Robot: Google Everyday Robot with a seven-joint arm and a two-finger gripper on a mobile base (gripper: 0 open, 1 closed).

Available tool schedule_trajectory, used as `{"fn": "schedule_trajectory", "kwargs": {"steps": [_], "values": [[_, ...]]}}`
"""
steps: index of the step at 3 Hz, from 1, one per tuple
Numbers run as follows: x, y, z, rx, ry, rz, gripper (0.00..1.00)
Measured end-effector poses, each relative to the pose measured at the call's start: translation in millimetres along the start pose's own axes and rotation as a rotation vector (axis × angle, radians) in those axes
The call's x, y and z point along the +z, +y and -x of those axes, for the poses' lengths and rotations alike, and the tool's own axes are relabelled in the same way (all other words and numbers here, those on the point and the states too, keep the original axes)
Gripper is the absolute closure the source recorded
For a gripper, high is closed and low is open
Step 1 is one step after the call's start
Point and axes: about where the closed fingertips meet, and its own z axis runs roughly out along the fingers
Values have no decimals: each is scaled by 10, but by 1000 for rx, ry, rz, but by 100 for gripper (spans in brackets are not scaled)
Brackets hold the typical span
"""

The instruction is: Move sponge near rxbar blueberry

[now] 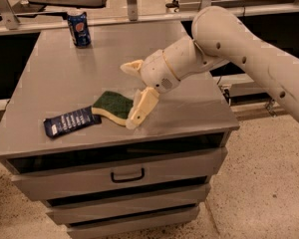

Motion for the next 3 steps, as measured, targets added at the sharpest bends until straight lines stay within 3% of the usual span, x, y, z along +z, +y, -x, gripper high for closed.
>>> {"fn": "schedule_trajectory", "kwargs": {"steps": [1, 3], "values": [[-385, -125, -131, 13, 2, -70, 0], [-1519, -448, -569, 46, -19, -237, 0]]}}
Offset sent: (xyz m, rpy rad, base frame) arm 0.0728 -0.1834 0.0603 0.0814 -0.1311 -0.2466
